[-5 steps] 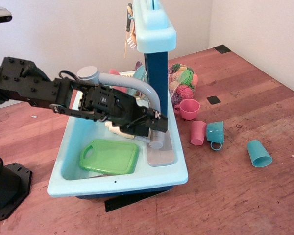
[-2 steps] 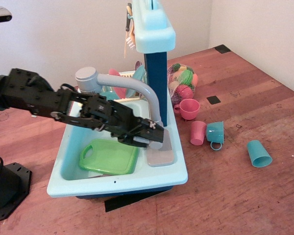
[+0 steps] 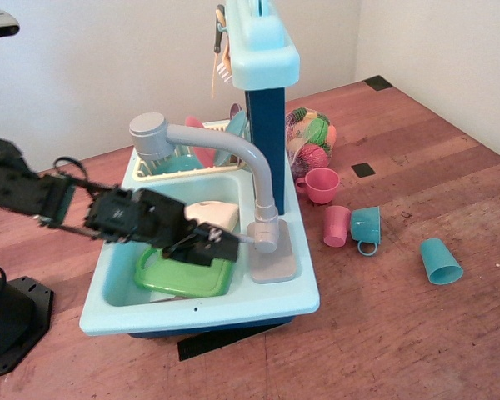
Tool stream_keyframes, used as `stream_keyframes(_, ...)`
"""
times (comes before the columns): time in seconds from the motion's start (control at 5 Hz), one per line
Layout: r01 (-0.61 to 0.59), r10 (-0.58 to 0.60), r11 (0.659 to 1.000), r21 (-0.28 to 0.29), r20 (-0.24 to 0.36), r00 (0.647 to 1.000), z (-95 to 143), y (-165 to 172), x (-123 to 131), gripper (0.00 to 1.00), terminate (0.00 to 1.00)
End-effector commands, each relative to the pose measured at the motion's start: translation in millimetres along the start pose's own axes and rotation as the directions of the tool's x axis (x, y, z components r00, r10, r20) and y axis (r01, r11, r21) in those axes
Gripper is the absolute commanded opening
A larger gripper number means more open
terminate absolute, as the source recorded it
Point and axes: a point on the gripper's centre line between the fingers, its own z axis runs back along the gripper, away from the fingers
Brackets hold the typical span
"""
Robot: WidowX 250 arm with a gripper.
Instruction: Turn lever vertical to front
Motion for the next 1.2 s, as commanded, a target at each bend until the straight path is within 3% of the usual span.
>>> stream_keyframes(0.0,-0.027,0.028,0.999,-0.036,0.022,0.999,23.5,3.3,0.1,1.0,0.0)
stream_keyframes(0.2,-0.037,0.037,0.998,-0.043,0.0,0.999,15.3,13.7,-7.2,1.0,0.0)
stream_keyframes(0.4,-0.038,0.036,0.999,-0.037,-0.065,0.997,24.9,21.3,-18.4,1.0,0.0)
stream_keyframes(1.0,-0.038,0.036,0.999,-0.037,-0.065,0.997,24.9,21.3,-18.4,1.0,0.0)
